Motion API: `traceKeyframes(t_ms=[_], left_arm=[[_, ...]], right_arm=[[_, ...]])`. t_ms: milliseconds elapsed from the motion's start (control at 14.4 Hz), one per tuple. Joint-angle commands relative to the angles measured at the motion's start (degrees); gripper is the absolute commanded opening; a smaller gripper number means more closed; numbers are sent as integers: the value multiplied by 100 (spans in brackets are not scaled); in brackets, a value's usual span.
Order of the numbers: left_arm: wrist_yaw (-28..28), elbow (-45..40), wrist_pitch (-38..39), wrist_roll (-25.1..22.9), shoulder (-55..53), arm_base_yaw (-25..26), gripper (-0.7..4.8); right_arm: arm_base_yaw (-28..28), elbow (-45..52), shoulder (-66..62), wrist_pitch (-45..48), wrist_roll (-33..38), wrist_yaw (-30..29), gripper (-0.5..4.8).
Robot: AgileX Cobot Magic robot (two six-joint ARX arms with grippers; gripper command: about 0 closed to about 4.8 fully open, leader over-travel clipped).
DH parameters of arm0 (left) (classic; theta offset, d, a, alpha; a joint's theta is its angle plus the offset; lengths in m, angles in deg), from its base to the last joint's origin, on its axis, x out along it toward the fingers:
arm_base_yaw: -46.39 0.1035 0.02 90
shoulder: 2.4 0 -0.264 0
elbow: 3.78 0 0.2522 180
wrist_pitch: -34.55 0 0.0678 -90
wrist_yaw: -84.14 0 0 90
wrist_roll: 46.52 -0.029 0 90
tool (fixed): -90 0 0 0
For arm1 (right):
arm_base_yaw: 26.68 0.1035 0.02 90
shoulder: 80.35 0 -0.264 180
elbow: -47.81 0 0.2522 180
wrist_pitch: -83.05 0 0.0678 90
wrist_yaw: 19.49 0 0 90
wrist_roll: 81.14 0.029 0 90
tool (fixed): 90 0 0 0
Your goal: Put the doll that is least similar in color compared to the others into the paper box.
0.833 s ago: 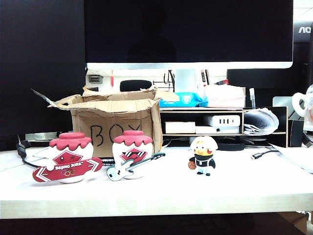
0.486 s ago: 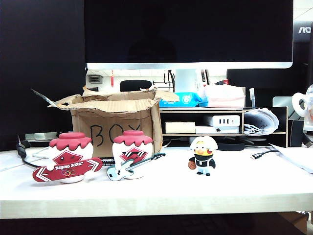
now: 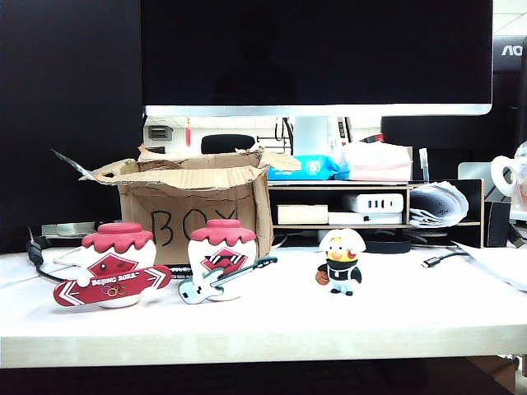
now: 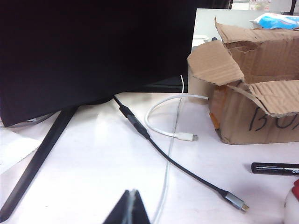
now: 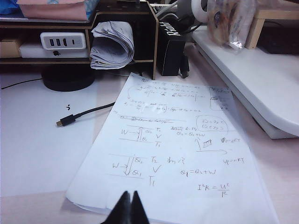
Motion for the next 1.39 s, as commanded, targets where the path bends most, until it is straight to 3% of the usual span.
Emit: traceKeyframes(t_ms=[69, 278, 347, 764, 1041, 1111, 1250, 1389], left_arm=[[7, 4, -68, -4, 0, -428, -5], [11, 4, -68, -4, 0, -1694, -5], [9, 4, -68, -4, 0, -2524, -5], [11, 4, -74, -4, -656, -4188, -5], [-11, 4, -61, -4, -1357, -4389, -5], [-11, 4, -63, -4, -1351, -4389, -5], [-9, 4, -63, -4, -1351, -4378, -5], [7, 4, -63, -4, -1353, -4293, -5]], right_arm=[[-4, 24, 2, 98, 2, 2, -5], [-4, 24, 2, 98, 2, 2, -5], [-4, 24, 2, 96, 2, 2, -5], [-4, 24, 2, 96, 2, 2, -5], [0, 22, 2, 249, 4, -24, -5], [0, 20, 2, 278, 63, -289, -5], [0, -9, 2, 284, 1224, -1545, -5], [0, -7, 2, 483, 1823, -2382, -5]])
